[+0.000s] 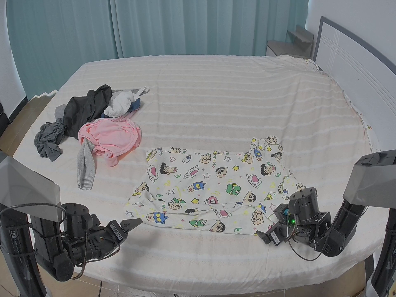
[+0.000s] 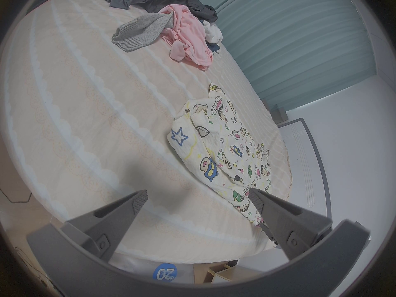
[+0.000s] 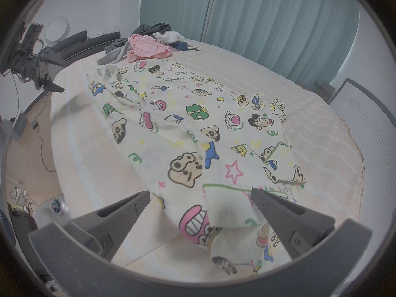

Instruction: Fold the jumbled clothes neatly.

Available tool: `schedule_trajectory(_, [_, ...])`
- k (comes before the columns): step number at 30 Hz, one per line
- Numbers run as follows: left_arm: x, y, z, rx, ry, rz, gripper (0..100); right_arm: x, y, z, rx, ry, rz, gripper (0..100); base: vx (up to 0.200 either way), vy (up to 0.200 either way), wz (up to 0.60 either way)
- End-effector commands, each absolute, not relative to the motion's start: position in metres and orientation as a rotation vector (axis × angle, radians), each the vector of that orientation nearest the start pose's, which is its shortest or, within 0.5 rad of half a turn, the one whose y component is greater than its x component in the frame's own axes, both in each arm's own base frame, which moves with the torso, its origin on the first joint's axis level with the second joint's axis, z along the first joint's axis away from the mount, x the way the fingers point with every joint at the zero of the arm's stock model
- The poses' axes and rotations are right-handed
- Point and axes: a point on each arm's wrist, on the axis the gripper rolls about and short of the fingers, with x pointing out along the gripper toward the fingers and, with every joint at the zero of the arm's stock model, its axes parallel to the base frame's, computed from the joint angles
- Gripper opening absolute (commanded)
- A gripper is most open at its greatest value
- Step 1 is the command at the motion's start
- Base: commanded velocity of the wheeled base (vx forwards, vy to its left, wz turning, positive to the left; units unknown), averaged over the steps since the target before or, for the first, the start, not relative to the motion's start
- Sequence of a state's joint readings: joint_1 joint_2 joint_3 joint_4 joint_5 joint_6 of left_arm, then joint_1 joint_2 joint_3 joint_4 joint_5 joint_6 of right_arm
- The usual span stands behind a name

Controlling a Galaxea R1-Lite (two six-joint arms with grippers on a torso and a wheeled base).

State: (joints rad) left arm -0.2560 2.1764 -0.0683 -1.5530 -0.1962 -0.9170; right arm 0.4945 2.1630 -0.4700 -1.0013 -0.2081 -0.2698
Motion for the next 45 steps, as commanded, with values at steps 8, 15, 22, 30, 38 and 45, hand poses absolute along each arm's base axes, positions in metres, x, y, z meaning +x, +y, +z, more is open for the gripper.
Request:
schedule_trajectory(8, [0.225, -0.064, 0.005, -0.862, 0.705, -0.161, 100, 0.282, 0.132, -0.008, -0.499, 0.623, 0.328, 100, 0.000, 0.000, 0.00])
schedule_trajectory(15, [0.225, -0.064, 0.005, -0.862, 0.705, -0.161, 100, 0.287, 0.128, -0.010, -0.498, 0.622, 0.315, 0, 0.000, 0.000, 0.00])
schedule_trajectory(22, [0.225, -0.064, 0.005, -0.862, 0.705, -0.161, 100, 0.287, 0.129, -0.009, -0.497, 0.615, 0.314, 0, 0.000, 0.000, 0.00])
schedule_trajectory(30, [0.225, -0.064, 0.005, -0.862, 0.705, -0.161, 100, 0.286, 0.136, 0.001, -0.490, 0.563, 0.330, 0, 0.000, 0.000, 0.00])
schedule_trajectory(38, [0.225, -0.064, 0.005, -0.861, 0.705, -0.161, 100, 0.278, 0.153, 0.016, -0.489, 0.511, 0.384, 0, 0.000, 0.000, 0.00])
schedule_trajectory(45, [0.225, -0.064, 0.005, -0.861, 0.705, -0.161, 100, 0.281, 0.160, 0.019, -0.483, 0.487, 0.393, 0, 0.000, 0.000, 0.00])
